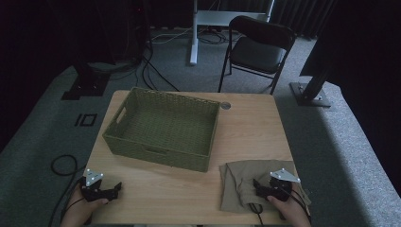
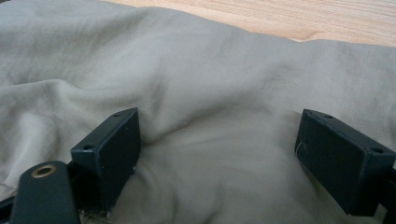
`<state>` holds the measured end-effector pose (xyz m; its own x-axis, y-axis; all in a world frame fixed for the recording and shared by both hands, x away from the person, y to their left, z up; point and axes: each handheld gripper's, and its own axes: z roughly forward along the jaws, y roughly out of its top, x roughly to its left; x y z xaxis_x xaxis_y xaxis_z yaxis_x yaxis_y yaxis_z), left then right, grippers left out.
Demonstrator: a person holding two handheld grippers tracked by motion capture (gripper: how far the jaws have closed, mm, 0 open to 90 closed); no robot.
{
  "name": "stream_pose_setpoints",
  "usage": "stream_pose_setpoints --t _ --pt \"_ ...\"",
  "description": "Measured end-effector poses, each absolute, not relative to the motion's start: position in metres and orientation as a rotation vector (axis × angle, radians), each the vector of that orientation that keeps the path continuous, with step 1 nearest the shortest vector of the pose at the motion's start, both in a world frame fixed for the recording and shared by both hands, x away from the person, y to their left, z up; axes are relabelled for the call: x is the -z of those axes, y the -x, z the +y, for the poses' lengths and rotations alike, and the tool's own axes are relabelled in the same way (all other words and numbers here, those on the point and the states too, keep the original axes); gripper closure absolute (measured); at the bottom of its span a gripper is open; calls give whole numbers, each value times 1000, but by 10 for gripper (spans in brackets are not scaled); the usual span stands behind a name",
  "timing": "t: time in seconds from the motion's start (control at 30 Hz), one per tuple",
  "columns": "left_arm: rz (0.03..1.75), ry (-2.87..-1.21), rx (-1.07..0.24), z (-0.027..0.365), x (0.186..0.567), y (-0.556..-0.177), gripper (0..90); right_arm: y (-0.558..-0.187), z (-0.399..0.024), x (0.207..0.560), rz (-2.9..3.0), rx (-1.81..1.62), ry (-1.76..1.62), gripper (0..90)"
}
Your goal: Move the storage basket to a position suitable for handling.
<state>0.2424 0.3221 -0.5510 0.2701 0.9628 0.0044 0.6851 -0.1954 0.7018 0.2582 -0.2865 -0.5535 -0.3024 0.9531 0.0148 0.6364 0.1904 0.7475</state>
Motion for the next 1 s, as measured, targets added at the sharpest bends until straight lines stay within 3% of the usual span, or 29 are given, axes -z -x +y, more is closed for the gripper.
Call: stream_pose_setpoints --t 0.23,0.37,1.0 --pt "1457 -1940 -571 330 550 -244 85 -259 -286 552 2017 -915 -1487 136" --pt "1458 -1947 -578 335 548 -247 154 -260 -284 548 1998 -923 -1500 135" --pt "1516 -1816 -592 361 526 -263 154 -279 -247 519 2014 -1058 -1464 135"
